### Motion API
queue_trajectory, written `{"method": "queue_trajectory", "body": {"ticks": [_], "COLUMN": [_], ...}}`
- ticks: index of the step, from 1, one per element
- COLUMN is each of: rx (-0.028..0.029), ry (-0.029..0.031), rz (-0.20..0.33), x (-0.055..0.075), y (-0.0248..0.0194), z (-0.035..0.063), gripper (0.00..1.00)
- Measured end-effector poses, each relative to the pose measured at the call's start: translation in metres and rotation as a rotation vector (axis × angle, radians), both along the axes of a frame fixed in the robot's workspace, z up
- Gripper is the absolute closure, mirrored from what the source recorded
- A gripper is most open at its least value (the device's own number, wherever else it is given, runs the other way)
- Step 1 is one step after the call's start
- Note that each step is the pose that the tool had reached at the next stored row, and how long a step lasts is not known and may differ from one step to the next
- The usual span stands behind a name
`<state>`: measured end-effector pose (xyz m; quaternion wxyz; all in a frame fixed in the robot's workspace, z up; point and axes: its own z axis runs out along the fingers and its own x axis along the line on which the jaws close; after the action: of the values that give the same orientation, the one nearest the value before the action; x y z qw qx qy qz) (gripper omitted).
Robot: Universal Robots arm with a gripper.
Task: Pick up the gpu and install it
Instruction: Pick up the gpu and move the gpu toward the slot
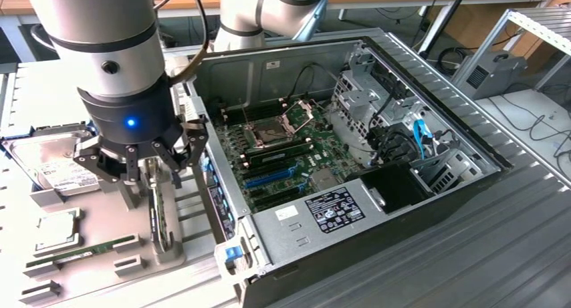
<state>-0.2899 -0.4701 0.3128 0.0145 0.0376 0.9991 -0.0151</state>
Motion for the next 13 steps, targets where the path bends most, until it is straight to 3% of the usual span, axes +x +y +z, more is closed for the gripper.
{"method": "queue_trajectory", "body": {"ticks": [8, 11, 12, 13], "rx": [0.0, -0.0004, -0.0076, -0.0159], "ry": [-0.0001, 0.0, 0.0, -0.0001], "rz": [0.0, 0.0, 0.0, 0.0], "x": [-0.008, -0.025, -0.022, -0.022], "y": [0.001, 0.0014, 0.0025, 0.0134], "z": [-0.0079, -0.0246, -0.0287, -0.039], "gripper": [0.52, 0.52, 0.52, 0.52]}}
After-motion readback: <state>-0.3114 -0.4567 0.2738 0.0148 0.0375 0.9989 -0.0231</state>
